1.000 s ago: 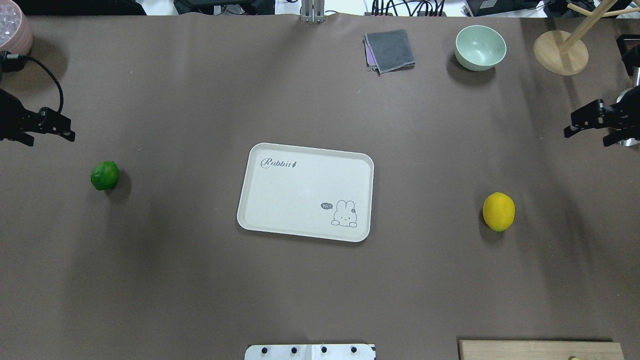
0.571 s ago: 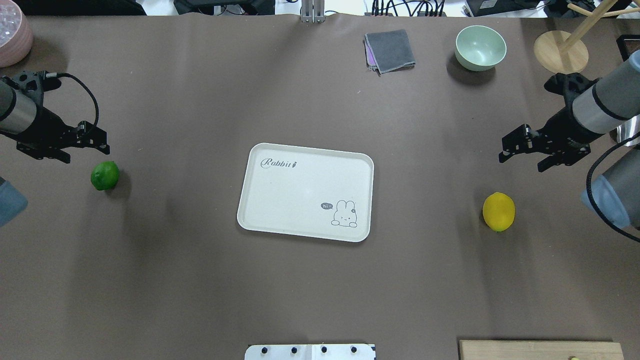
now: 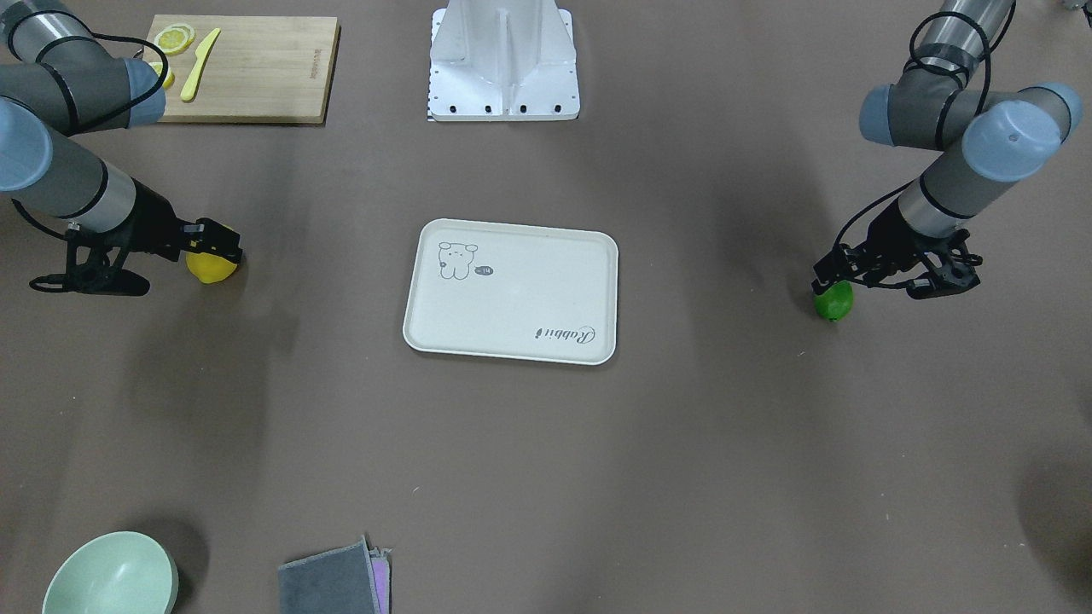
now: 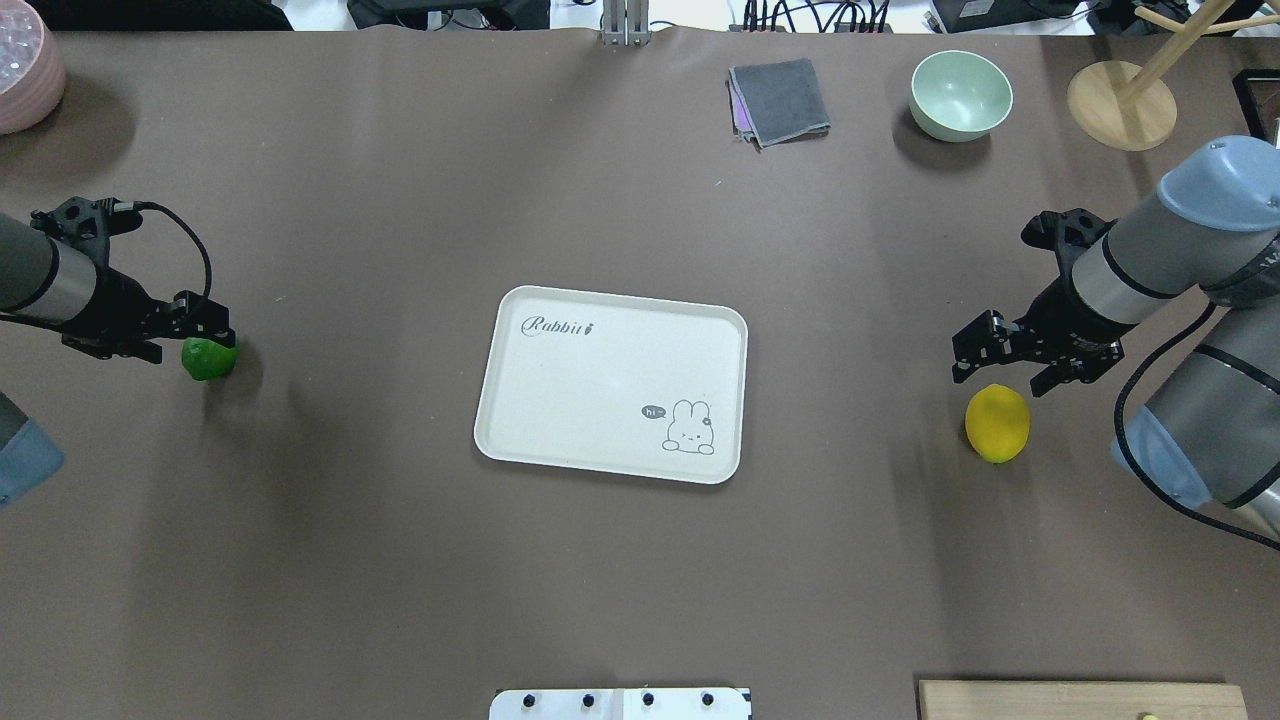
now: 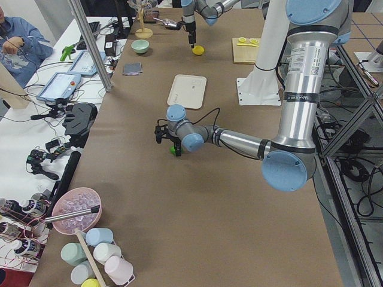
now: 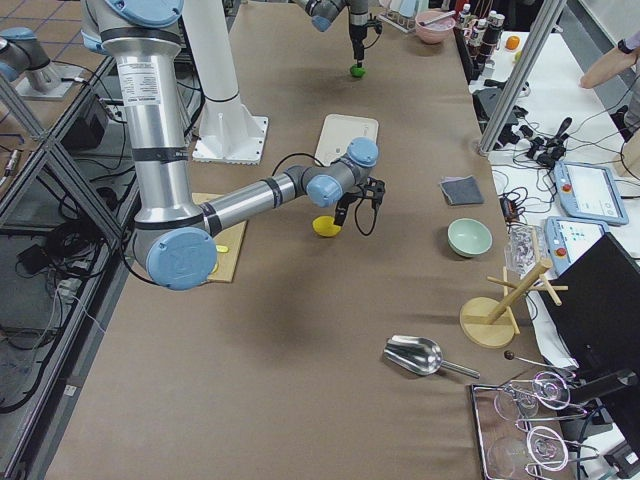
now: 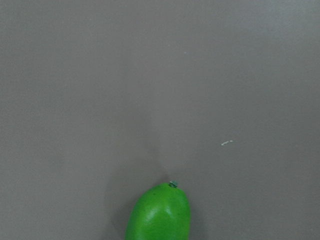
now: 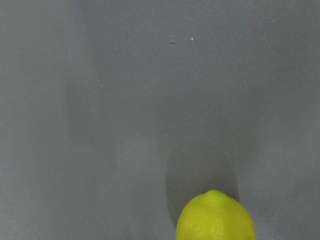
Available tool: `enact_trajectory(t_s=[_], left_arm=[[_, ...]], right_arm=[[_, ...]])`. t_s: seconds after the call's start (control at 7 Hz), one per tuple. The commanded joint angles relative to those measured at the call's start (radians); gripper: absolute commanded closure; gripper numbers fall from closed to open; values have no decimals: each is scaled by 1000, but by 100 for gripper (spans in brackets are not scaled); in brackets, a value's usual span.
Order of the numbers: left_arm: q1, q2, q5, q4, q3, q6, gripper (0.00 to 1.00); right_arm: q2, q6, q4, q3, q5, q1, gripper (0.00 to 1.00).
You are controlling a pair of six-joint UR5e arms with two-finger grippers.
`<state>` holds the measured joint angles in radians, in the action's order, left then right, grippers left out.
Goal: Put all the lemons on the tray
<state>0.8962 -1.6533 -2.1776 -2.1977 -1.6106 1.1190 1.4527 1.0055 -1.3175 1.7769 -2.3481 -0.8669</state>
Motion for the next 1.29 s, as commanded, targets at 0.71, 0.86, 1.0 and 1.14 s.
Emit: enact_trajectory(t_s=[0.71,0.86,1.0,1.14], left_arm=[[-14,10,-26,-17,5,4,100],[7,4,-107,1,3,2,100],[56,3,-164,78,-26,-1,100],[72,3,-182,157,-88,-8,100]], right_arm=[[24,31,-12,-4,18,78,0],[28,31,-12,-4,18,80,0],[31,31,-12,-2,18,80,0],[34,31,-12,-4,18,86,0]])
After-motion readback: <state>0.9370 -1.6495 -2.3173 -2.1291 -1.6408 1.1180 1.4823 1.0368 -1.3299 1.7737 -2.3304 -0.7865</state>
